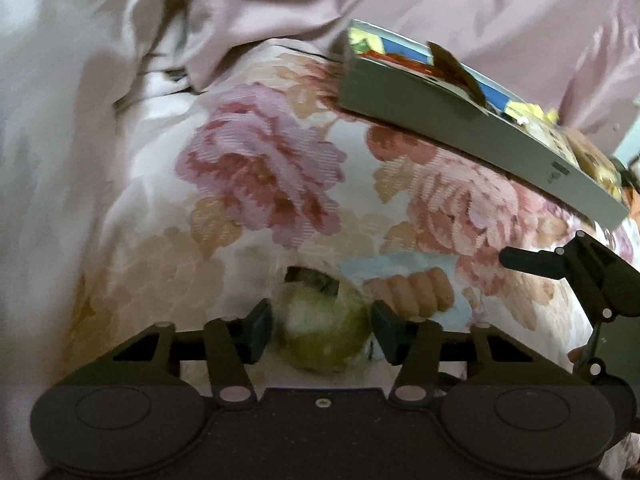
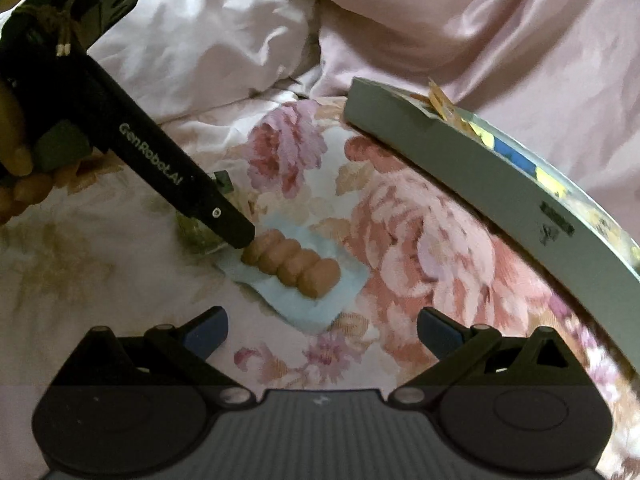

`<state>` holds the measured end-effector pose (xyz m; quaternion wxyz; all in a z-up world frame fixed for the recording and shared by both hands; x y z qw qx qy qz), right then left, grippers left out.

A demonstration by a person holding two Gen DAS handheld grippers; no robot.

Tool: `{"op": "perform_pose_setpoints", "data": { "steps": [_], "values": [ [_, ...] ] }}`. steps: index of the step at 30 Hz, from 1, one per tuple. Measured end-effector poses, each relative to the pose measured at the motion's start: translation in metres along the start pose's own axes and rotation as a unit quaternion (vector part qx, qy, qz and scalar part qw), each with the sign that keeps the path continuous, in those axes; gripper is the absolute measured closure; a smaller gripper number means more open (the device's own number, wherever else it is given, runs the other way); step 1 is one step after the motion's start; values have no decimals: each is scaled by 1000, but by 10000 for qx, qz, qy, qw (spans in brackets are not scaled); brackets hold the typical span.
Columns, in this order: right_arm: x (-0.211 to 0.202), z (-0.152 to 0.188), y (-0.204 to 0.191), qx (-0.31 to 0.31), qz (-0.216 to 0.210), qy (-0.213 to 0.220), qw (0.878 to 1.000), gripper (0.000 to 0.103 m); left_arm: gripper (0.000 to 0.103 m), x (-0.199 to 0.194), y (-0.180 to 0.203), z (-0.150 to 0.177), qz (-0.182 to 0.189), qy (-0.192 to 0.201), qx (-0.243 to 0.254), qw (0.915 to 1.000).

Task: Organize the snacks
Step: 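Grasp the green rice ball with the left tool while the right grasps the sausage pack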

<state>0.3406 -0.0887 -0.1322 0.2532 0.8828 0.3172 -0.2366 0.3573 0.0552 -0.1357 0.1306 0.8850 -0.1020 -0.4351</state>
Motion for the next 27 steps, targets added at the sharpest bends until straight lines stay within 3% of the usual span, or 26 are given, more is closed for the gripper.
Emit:
{"op": "perform_pose_setpoints", "data": {
  "steps": [5, 11, 15, 24, 27],
  "values": [
    [17, -12, -6, -477, -358, 15, 9982, 0, 52, -7, -13, 0, 102, -2, -503, 9987],
    [41, -20, -9, -301, -870, -64, 9957, 0, 52, -4, -11, -1, 74, 18, -443, 9990],
    [43, -18, -9, -166, -942, -114, 9953, 0, 52, -3, -9, -2, 72, 3, -371, 9993],
    [18, -4, -10, 132, -896, -214, 9957, 35, 53, -4, -8, 2, 74, -48, -434, 9990],
    [6, 1, -16, 157, -828, -232, 9962, 39, 53, -7, -5, 5, 82, -93, -401, 9991]
  ]
}}
Point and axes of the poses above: each gripper's, at about its wrist camera, not at the fingertips, and x roughly the way its jaws point, y to its right, z to its underside, the point moved 8 cm from there along x, roughly the way its jaws point, and after that the axes turned 3 degrees about z, right-handed, at the moved point
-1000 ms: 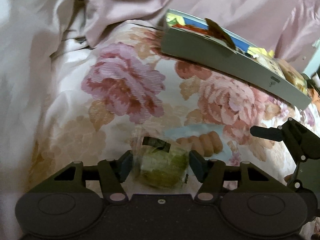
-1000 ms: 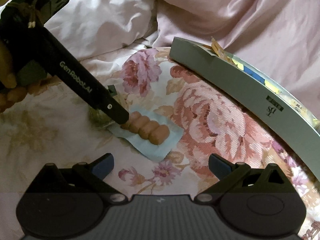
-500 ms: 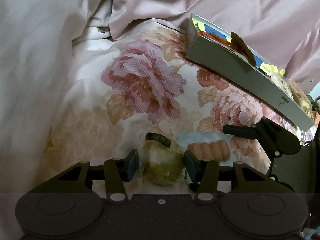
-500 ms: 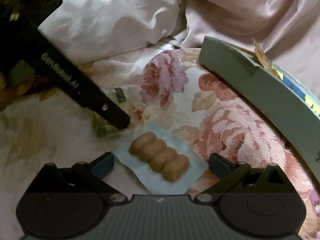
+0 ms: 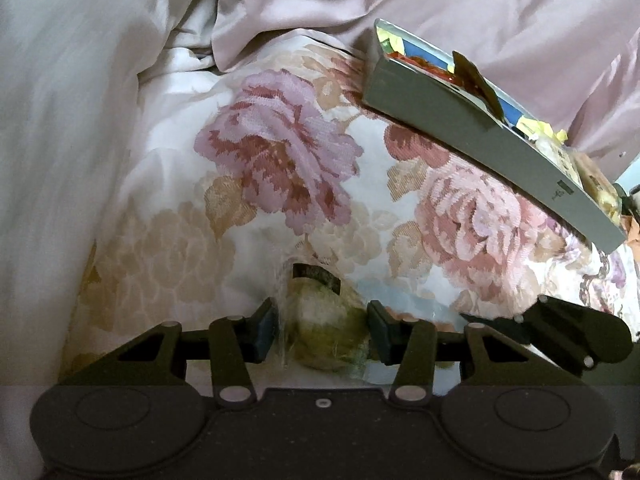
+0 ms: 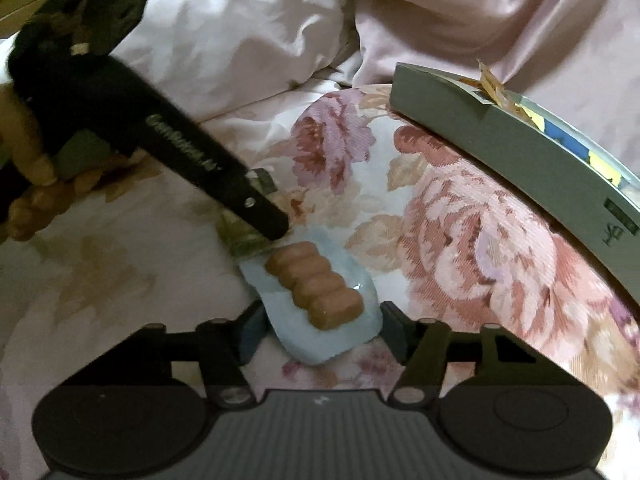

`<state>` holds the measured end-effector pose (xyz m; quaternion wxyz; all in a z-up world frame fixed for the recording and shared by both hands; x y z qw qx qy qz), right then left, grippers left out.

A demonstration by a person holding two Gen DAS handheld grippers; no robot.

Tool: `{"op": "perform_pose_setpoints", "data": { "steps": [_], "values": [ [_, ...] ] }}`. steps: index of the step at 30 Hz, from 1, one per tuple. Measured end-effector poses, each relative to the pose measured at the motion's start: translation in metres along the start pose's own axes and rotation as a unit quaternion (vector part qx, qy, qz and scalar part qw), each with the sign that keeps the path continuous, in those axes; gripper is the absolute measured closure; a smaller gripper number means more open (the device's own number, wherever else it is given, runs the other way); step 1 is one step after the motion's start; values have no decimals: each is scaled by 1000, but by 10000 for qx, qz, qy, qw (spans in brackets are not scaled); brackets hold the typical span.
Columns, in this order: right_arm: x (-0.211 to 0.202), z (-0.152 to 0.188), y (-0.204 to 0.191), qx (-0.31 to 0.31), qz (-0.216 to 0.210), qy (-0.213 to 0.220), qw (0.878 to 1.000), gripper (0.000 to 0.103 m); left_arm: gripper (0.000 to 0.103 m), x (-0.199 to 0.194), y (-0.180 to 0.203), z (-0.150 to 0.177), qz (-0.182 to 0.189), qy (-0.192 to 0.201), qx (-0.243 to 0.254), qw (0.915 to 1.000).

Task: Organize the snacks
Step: 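Grasp the green rice ball with the left tool while the right grasps the sausage pack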

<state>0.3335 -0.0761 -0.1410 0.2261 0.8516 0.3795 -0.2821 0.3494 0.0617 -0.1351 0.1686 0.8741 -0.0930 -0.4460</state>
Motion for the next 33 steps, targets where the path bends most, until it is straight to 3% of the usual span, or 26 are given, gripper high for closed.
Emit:
{"op": "perform_pose_setpoints", "data": {
  "steps": [5, 7, 9, 14, 17, 19, 22, 29, 33],
  "values": [
    [-12, 3, -9, -141, 49, -45, 9999, 35, 53, 0, 4, 3, -27, -20, 125, 9999],
    [-10, -1, -5, -118, 132, -42, 9998, 23, 53, 1, 4, 2, -35, -16, 163, 9999],
    [-9, -4, 1, -46, 192, 66, 9998, 19, 53, 2, 4, 1, -29, -9, 192, 9998],
    [10, -7, 1, 80, -112, 268, 9995, 18, 53, 4, 6, 0, -22, 4, 252, 9997],
    [22, -11, -3, 2, -216, 445, 9988, 20, 56, 5, 6, -1, -51, 30, 307, 9995],
    [23, -15, -5, 33, -278, 489, 9984, 30, 57, 6, 5, -2, -42, 28, 316, 9995],
    [23, -16, -9, -23, -197, 470, 9987, 33, 57, 6, 6, -1, -24, 33, 331, 9994],
    [9, -5, -10, 62, 19, 217, 9997, 38, 59, 2, 11, 6, 82, -11, 334, 9994],
    [-9, 7, -12, 100, 270, 29, 9996, 40, 59, 1, 25, 17, 160, -60, 610, 9980]
  ]
}}
Point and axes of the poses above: each gripper's, at about its wrist camera, not at the fingertips, and x roughly the way its jaws point, y to its right, z to its underside, the point moved 8 cm from there along x, roughly the way its jaws point, and after that the axes turned 3 degrees about z, right-handed, at the moved point
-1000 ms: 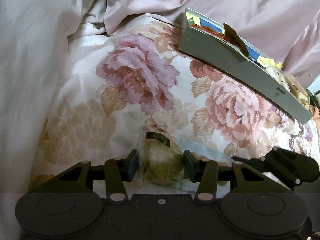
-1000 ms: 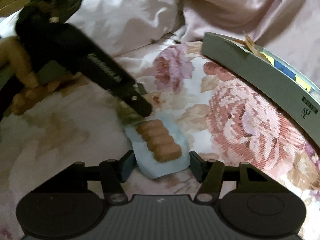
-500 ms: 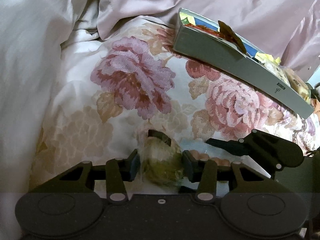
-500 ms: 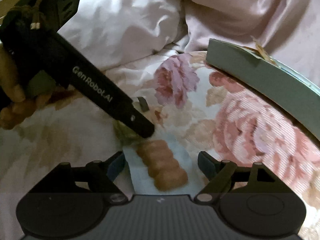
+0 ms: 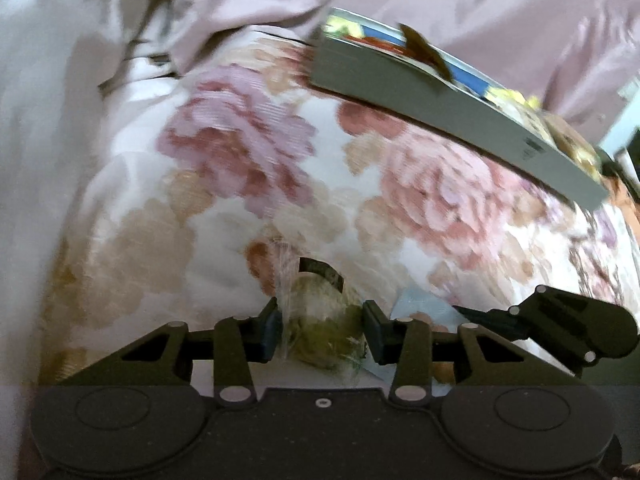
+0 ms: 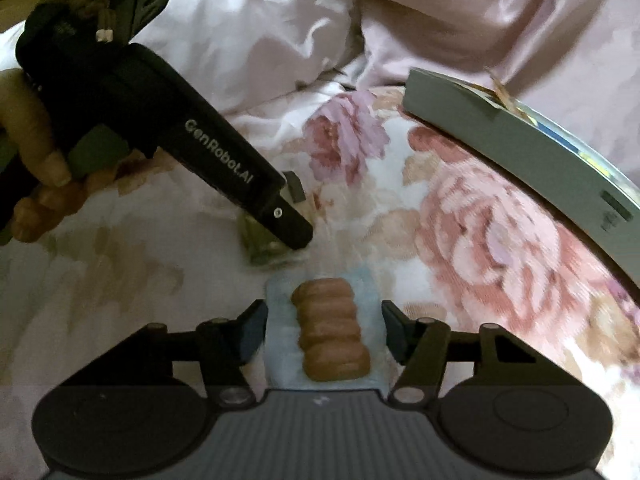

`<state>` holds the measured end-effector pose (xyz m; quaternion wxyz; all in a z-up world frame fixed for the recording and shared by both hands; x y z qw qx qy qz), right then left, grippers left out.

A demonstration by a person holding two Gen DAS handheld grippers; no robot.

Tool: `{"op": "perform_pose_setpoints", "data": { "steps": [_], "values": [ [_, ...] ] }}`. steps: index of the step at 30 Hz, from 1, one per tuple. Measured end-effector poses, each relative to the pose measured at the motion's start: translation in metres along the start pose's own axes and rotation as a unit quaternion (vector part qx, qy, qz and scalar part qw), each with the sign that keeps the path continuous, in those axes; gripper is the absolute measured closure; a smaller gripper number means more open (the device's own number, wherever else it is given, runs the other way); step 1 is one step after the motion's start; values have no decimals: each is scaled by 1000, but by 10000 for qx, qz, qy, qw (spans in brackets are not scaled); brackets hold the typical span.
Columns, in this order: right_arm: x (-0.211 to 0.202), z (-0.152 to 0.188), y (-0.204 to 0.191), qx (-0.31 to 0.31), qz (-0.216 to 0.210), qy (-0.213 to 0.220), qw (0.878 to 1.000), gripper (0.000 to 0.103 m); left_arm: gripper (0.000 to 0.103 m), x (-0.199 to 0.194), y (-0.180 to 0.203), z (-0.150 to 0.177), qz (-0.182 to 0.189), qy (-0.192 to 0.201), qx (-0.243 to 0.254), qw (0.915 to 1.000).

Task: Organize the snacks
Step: 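Grasp the green rice ball with the left tool while the right grasps the sausage pack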

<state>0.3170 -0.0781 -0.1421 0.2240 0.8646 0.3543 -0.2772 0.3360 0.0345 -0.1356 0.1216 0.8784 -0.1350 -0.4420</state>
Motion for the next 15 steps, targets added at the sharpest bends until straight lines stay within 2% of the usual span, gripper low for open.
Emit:
{"op": "perform_pose_setpoints", "data": {
  "steps": [4, 8, 12, 15],
  "values": [
    [-17, 10, -2, 118, 269, -216, 9993, 41, 59, 1, 17, 11, 218, -122, 143, 9996],
    [-34, 22, -4, 249, 572, -487, 9969, 41, 59, -5, 26, 23, 408, -232, 48, 9989],
    [-45, 40, -10, 577, 776, -729, 9926, 41, 59, -13, 34, 32, 406, -272, 92, 9988],
    [-47, 50, -13, 855, 842, -735, 9900, 38, 59, -19, 38, 38, 288, -239, 232, 9990]
  ]
}}
Point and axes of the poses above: each gripper's, at about its wrist camera, not at the fingertips, and x roughly the way its jaws point, y to its right, z to its underside, the point moved 8 cm from there along x, roughly the way its jaws point, and after that the axes turned 3 degrees about z, right-handed, at the moved point
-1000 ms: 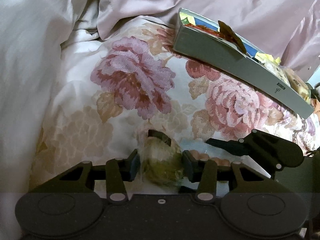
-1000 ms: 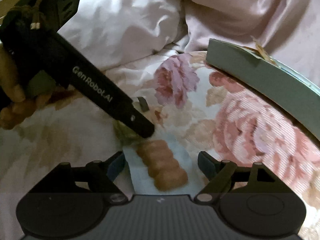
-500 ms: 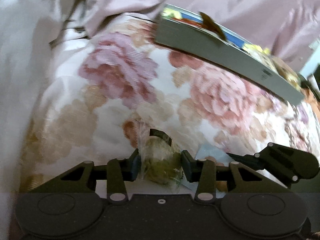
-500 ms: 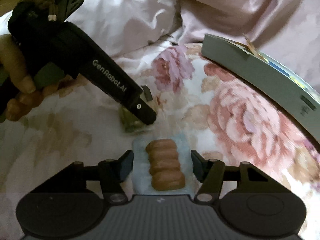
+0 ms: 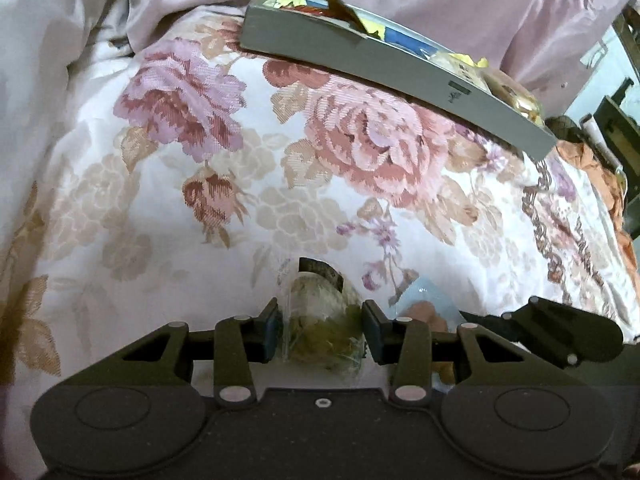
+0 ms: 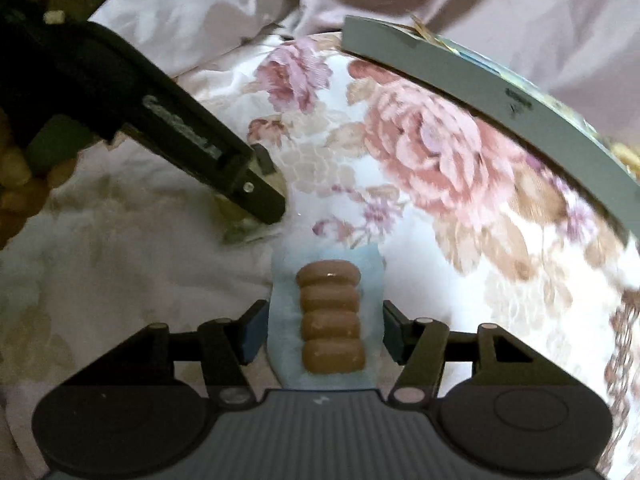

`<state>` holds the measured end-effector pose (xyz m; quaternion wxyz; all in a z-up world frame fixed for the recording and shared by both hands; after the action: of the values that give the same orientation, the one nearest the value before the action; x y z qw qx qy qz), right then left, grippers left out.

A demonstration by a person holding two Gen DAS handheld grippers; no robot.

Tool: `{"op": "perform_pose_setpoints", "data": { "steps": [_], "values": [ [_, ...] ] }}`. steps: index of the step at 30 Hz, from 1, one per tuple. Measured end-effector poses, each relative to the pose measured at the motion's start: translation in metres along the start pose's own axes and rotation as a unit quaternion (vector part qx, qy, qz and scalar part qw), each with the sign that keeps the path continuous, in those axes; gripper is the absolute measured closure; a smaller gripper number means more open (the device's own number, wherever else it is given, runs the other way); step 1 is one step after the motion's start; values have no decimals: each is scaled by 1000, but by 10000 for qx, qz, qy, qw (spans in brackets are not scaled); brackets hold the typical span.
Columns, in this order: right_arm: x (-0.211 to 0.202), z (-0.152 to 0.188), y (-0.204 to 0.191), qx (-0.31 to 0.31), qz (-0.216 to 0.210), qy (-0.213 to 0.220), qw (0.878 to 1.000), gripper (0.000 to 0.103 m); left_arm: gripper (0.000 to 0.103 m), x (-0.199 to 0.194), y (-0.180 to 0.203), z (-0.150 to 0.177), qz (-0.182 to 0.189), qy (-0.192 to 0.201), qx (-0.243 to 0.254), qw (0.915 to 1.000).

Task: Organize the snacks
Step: 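Grasp the green rice ball with the left tool while the right grasps the sausage pack, then lift the rice ball and sausage pack and carry both over the grey tray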

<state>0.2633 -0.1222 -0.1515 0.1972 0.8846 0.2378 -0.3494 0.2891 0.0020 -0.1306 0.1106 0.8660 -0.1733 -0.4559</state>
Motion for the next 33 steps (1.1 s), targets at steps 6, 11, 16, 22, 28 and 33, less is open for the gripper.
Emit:
{"op": "perform_pose_setpoints", "data": {
  "steps": [6, 11, 16, 22, 28, 33],
  "values": [
    [-1, 7, 4, 349, -136, 63, 9993, 39, 59, -12, 13, 10, -371, 216, 591, 9973],
    [-12, 10, -23, -1008, 718, 395, 9915, 40, 60, -17, 23, 22, -431, 327, 627, 9966],
    [-17, 18, -44, -2095, 1473, 606, 9647, 41, 60, -28, 27, 23, -492, 667, 535, 9951],
    [-20, 19, -33, -2260, 1944, 630, 9525, 41, 60, -43, 27, 12, -682, 1168, 581, 9891],
    [-28, 9, -28, -2357, 2260, 951, 9404, 42, 59, -52, 30, 0, -795, 1592, 730, 9813],
    [-50, -12, -16, -2423, 2570, 1445, 9243, 41, 59, -59, 28, -6, -810, 1790, 612, 9786]
  ]
}}
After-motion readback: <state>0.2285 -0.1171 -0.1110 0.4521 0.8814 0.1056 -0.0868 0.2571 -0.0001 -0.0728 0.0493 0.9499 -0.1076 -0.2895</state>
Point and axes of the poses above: each gripper's, at about its wrist camera, not at the fingertips, and x roughly the way its jaws point, y to its right, z to its underside, the point moved 8 cm from there along x, roughly the way its jaws point, and after that the axes turned 3 degrees about z, right-handed, at the moved point
